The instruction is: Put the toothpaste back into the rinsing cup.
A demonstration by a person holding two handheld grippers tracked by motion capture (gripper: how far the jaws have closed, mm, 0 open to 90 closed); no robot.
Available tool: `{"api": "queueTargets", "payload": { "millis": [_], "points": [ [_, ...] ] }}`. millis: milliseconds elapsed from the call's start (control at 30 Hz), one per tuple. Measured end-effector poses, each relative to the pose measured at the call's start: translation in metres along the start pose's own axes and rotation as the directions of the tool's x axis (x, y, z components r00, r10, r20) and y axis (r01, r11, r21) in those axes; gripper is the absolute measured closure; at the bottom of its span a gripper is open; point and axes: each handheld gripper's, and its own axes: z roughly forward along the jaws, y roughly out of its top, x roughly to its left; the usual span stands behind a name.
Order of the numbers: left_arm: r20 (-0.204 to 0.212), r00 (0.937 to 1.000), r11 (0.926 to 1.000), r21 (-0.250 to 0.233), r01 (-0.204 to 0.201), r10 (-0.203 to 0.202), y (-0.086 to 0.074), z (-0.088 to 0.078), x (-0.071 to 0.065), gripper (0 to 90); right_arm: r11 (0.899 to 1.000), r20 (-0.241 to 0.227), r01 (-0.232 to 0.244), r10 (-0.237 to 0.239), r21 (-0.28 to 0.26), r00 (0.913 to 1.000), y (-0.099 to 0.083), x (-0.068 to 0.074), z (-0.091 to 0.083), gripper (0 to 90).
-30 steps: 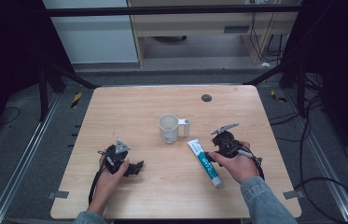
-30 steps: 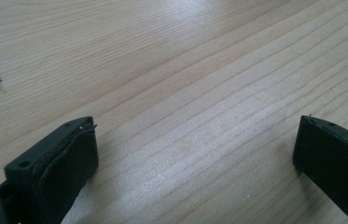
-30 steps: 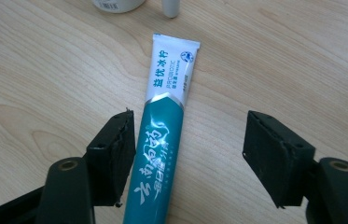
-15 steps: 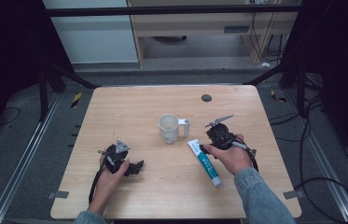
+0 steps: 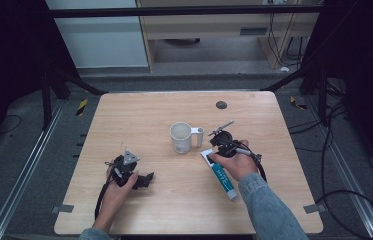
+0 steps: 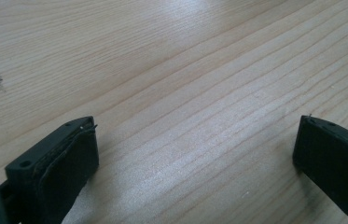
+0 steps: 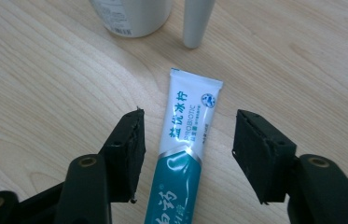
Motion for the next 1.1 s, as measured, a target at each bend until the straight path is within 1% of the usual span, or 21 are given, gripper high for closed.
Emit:
{"api": "queueTargets", "payload": {
  "millis": [67,200,300,400,433,500,600,633,767,833,867,933,967,1000,1067,1100],
  "points": [
    [0.001,1.0,1.0,0.0,-0.001,0.001,0.0,0.0,0.0,0.0,1.0,-0.007,-0.001,0.002,0.006,1.0,0.0,0.002,0.003,44.8],
    [0.0,1.0,1.0,0.001,-0.001,0.001,-0.001,-0.001,0.0,0.0,1.0,-0.003,0.001,-0.001,0.029,1.0,-0.002,0.006,0.011,46.7],
    [0.0,1.0,1.0,0.0,-0.001,0.001,-0.001,-0.001,0.0,0.0,0.999,0.013,-0.004,0.003,0.041,0.9999,-0.004,0.006,0.017,46.6],
    [0.0,1.0,1.0,0.001,-0.001,0.001,-0.001,-0.001,0.0,0.0,0.998,0.012,-0.022,0.021,0.062,0.9997,-0.006,0.004,0.023,46.7],
    [0.0,1.0,1.0,0.001,-0.001,0.001,-0.001,-0.001,0.0,0.0,0.998,0.011,-0.02,0.019,0.064,0.9998,-0.007,0.003,0.025,46.7],
    [0.0,1.0,1.0,0.001,-0.001,0.001,-0.001,-0.001,0.0,0.0,0.997,0.01,-0.031,0.03,0.066,0.9995,-0.008,0.002,0.028,46.4],
    [0.0,1.0,1.0,0.001,-0.001,0.001,-0.001,-0.001,0.0,0.0,0.996,0.019,-0.038,0.037,0.077,0.9991,-0.01,0.001,0.031,45.5],
    [0.0,1.0,1.0,0.001,-0.001,0.001,-0.001,-0.001,0.0,0.0,0.997,0.017,-0.031,0.03,0.077,0.9994,-0.01,0.001,0.031,45.5],
    [0.0,1.0,1.0,0.001,-0.001,0.001,-0.001,-0.001,0.0,0.0,0.996,0.018,-0.044,0.043,0.084,0.9989,-0.012,0.002,0.033,44.3],
    [0.0,1.0,1.0,0.001,-0.001,0.001,-0.001,-0.001,0.0,0.0,0.994,0.018,-0.044,0.043,0.096,0.9989,-0.014,0.003,0.036,44.2],
    [0.0,1.0,1.0,0.001,-0.001,0.001,-0.001,-0.001,0.0,0.0,0.994,0.018,-0.052,0.05,0.098,0.9986,-0.015,0.003,0.037,44.2],
    [0.0,1.0,1.0,0.001,-0.001,0.001,-0.001,-0.001,0.0,0.0,0.994,0.026,-0.052,0.05,0.099,0.9984,-0.016,0.002,0.039,44.4],
    [0.0,1.0,1.0,0.001,-0.001,0.001,-0.001,-0.001,0.0,0.0,0.993,0.022,-0.062,0.061,0.098,0.9979,-0.017,0.002,0.039,44.8],
    [0.0,1.0,1.0,0.001,-0.001,0.001,-0.001,-0.001,0.0,0.0,0.993,0.017,-0.059,0.057,0.098,0.9982,-0.017,0.001,0.039,45.4],
    [0.0,1.0,1.0,0.001,-0.001,0.001,-0.001,-0.001,0.0,0.0,0.993,0.022,-0.058,0.056,0.1,0.9982,-0.018,0.0,0.04,45.6],
    [0.0,1.0,1.0,0.001,-0.001,0.001,-0.001,-0.001,0.0,0.0,0.992,0.018,-0.068,0.066,0.105,0.9976,-0.019,0.0,0.041,45.6]
  ]
}}
